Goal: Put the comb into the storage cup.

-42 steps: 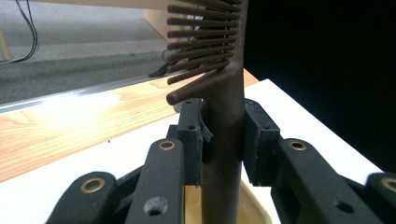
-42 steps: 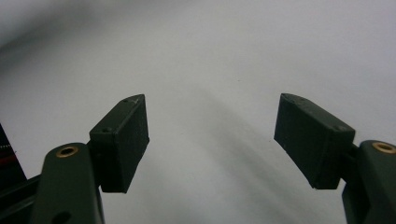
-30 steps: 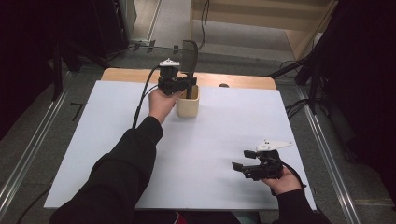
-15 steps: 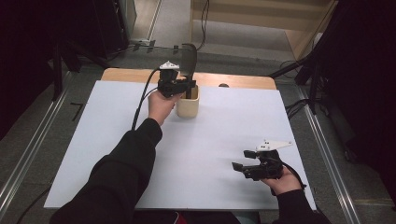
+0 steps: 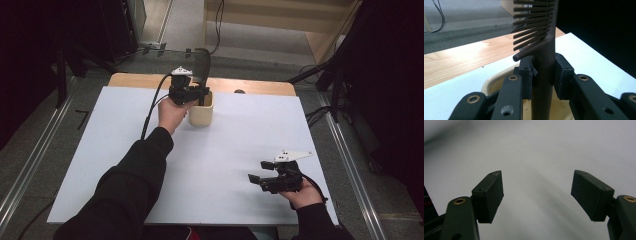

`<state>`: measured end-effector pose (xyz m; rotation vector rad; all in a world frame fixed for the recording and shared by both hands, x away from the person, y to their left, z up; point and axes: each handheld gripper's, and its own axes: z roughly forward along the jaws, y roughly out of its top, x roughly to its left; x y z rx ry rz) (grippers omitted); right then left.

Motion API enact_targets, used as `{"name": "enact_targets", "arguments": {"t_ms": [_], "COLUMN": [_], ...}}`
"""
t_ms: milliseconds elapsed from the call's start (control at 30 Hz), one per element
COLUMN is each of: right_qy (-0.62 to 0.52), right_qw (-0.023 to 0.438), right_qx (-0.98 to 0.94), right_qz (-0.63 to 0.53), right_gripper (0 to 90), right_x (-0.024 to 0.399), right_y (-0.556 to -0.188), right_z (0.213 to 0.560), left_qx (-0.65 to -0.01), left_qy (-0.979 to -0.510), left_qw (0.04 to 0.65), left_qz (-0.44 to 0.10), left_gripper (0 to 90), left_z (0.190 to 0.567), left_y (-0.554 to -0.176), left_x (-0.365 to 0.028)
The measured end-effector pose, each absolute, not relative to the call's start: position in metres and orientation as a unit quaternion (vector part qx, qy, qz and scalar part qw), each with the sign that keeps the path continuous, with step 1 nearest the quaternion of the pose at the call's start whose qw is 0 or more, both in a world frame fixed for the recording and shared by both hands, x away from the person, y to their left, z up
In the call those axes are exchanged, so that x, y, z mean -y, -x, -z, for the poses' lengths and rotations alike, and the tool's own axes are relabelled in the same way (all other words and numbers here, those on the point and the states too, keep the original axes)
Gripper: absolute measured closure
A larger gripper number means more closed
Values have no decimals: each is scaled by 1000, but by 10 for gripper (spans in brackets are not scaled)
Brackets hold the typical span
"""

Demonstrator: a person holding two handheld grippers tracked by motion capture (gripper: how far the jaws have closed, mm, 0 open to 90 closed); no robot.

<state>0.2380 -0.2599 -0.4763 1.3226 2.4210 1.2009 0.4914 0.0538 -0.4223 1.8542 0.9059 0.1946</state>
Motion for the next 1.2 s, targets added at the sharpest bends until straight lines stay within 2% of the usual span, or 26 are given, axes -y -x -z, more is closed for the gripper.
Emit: {"name": "enact_targets", "arguments": {"t_ms": [533,567,667,733,833,1200], "right_qy": [-437,-437,-437,-436,-435,-434], "right_qw": [66,66,67,67,66,65], "right_qx": [-805,-805,-805,-806,-806,-807], "right_qz": [-396,-396,-396,-396,-396,-396], "right_gripper": [243,242,242,242,243,242], "right_x": [260,260,260,259,259,258], "right_y": [-238,-238,-238,-238,-238,-238], "right_z": [477,477,477,477,477,477], "left_qx": [-377,-376,-376,-385,-396,-404], "left_qy": [-776,-774,-771,-767,-759,-755], "left_qw": [500,503,505,505,511,514], "left_qz": [-77,-79,-94,-93,-75,-50], "left_gripper": [711,700,462,380,349,349], "left_z": [429,429,425,423,422,415], "left_y": [-493,-493,-492,-494,-496,-494], "left_x": [-57,-57,-60,-64,-72,-88]}}
